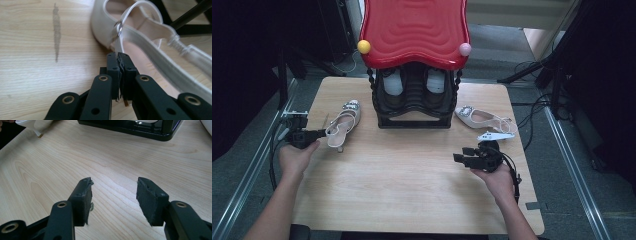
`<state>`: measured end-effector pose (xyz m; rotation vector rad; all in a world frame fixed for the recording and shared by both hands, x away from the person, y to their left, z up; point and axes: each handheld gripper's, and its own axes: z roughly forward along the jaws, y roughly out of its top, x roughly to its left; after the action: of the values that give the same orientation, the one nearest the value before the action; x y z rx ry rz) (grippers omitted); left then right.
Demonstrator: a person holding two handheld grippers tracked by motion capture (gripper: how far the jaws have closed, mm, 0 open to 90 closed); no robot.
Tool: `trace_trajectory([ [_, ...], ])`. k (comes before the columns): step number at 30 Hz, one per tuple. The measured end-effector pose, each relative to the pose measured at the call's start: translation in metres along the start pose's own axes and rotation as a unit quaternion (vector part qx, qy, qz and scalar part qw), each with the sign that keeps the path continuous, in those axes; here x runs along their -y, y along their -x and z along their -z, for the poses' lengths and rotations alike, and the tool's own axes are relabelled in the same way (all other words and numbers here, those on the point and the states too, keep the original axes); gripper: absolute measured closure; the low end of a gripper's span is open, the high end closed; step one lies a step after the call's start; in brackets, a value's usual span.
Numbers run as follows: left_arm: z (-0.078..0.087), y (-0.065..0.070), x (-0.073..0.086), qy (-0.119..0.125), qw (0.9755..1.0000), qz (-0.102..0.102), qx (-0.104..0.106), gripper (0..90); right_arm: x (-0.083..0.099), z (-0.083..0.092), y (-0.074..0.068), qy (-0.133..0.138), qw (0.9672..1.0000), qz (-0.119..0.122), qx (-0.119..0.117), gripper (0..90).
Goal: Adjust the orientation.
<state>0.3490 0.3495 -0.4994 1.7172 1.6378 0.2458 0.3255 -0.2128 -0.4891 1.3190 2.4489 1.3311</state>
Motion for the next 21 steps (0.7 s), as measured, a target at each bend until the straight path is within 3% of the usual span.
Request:
trace_trajectory([
  [8, -0.002, -0.003, 0.001, 0.015, 0.9999, -0.004, -0.001, 79.7, 0.0, 0.0, 0.0, 0.0, 1.0, 0.001, 0.002, 47.2],
  [14, 0.0, -0.007, 0.001, 0.005, 0.9999, -0.002, -0.01, 64.2, 0.0, 0.002, 0.001, 0.001, 1.0, 0.001, 0.003, 47.3],
  [17, 0.003, -0.008, 0.0, 0.001, 0.9999, -0.009, -0.004, 59.6, 0.0, 0.002, 0.001, 0.001, 1.0, 0.001, 0.004, 47.2],
  [21, 0.008, -0.011, -0.002, 0.007, 0.9999, 0.0, 0.009, 49.2, 0.0, 0.002, 0.002, 0.002, 1.0, 0.004, 0.006, 47.3],
])
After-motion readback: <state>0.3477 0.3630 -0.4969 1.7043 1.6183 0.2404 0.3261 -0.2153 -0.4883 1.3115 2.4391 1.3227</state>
